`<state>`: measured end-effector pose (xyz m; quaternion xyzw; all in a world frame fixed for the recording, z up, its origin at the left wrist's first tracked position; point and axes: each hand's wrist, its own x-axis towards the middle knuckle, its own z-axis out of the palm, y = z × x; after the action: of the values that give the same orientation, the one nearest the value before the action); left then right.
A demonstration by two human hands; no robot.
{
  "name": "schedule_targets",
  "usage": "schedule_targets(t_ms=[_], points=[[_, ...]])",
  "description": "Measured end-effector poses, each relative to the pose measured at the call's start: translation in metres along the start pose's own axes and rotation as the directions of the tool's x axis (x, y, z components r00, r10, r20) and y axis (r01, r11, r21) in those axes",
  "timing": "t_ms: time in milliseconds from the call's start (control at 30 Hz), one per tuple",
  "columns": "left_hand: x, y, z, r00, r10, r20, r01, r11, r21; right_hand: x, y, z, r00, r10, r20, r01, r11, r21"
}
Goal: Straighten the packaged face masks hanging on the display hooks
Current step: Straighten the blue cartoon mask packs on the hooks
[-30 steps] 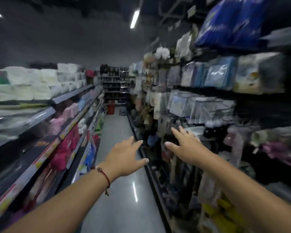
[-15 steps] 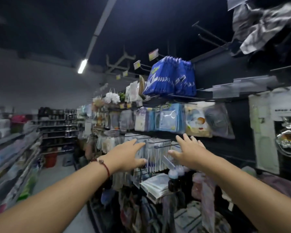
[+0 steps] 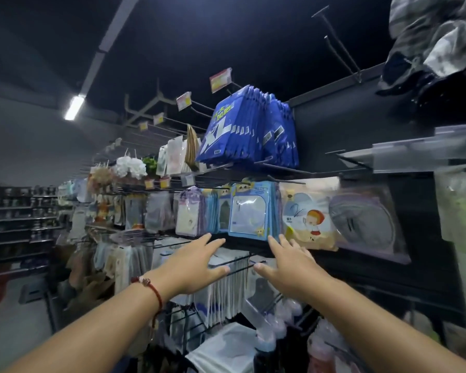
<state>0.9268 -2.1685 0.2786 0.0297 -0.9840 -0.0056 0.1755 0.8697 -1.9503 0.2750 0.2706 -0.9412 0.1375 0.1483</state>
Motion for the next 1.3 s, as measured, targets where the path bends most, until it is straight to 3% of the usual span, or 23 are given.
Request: schedule_targets(t_ms=[300,400,467,533,633,800,933,1067,1300], points=[[0.101,-0.053,0.048,0.967,0.213,-0.139,-0.213,0.977,0.016,0.077,-0.006,0.041,0.987,0.138,-0.078,-0.147,0.981,-0.129],[0.138,-0.072,0.064,0.945,0.284,-0.16,-0.293,0.955,-0.037,0.104,-0.011,0.053,0.968,0.196,-0.16,-0.209,0.975,-0.072],[0.163,-0.081,0.072,0.94,0.294,-0.175,-0.322,0.932,-0.165,0.12,-0.01,0.06,0.939,0.242,-0.243,-0.246,0.969,0.015],[0.187,-0.089,0.074,0.935,0.288,-0.206,-0.348,0.858,-0.377,0.135,-0.009,0.062,0.895,0.291,-0.339,-0.253,0.955,0.155],[0.218,-0.092,0.076,0.922,0.24,-0.303,-0.384,0.652,-0.654,0.151,-0.011,0.064,0.823,0.374,-0.428,-0.211,0.901,0.38],[0.25,-0.085,0.084,0.963,0.073,-0.261,-0.268,0.402,-0.876,0.161,-0.009,0.065,0.75,0.455,-0.48,-0.174,0.835,0.521],[0.256,-0.081,0.084,0.973,-0.007,-0.232,-0.221,0.273,-0.936,0.165,-0.005,0.06,0.734,0.5,-0.459,-0.169,0.79,0.59],[0.253,-0.075,0.072,0.976,-0.026,-0.214,-0.197,0.296,-0.935,0.171,-0.006,0.048,0.765,0.512,-0.391,-0.159,0.738,0.656],[0.251,-0.079,0.062,0.99,-0.054,-0.131,-0.123,0.134,-0.983,0.174,-0.02,0.025,0.83,0.512,-0.22,-0.136,0.569,0.811]])
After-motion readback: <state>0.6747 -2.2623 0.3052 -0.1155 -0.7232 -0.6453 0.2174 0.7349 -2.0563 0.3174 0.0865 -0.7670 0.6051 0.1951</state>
